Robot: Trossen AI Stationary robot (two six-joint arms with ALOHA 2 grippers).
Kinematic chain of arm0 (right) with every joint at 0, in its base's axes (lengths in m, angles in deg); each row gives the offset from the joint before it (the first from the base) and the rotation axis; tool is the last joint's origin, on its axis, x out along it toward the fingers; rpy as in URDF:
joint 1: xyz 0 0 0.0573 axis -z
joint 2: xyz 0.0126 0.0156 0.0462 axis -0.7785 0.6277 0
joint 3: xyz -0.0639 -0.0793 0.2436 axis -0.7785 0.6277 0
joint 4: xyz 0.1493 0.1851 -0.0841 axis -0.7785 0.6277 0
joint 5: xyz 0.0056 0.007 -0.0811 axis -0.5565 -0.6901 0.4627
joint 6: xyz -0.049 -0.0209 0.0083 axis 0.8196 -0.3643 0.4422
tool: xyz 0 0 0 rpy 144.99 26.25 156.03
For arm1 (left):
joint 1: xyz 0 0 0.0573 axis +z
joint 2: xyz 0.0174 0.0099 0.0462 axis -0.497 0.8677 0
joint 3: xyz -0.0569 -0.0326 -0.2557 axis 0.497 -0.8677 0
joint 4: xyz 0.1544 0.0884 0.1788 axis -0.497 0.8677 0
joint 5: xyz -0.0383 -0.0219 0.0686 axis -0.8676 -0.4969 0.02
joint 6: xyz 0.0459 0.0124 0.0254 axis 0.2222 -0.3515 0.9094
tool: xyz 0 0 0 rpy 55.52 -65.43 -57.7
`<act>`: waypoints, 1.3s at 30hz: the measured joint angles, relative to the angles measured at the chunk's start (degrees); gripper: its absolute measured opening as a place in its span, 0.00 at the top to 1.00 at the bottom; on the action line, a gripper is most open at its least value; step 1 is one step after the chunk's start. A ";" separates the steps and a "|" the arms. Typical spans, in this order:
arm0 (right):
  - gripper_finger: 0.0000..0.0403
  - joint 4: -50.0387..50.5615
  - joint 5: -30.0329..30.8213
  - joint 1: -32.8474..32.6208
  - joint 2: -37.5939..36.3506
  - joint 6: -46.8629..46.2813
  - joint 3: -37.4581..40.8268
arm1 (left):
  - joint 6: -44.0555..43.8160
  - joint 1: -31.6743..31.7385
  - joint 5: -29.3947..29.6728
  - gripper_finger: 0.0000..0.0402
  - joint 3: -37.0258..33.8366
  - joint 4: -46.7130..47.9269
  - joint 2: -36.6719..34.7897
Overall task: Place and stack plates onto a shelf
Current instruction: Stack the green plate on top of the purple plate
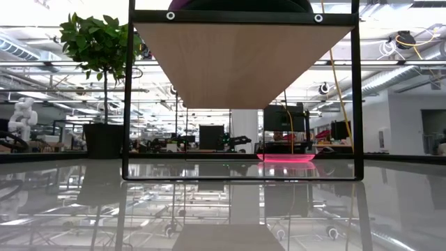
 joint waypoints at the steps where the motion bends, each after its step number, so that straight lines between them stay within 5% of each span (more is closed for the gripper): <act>1: 1.00 1.52 0.43 0.00 -0.28 0.25 -0.61 | 0.00 0.00 0.00 0.68 0.00 0.00 0.00; 22: 1.00 5.98 11.72 0.04 -1.65 11.08 -2.52 | -0.02 0.00 0.01 0.68 0.00 0.00 0.00; 34: 1.00 2.12 10.24 0.07 -1.65 18.45 5.38 | -0.04 0.00 0.02 0.68 0.00 0.00 0.00; 39: 0.89 1.74 10.60 0.04 -1.65 22.49 5.58 | 0.04 0.00 0.01 0.68 0.00 0.00 0.00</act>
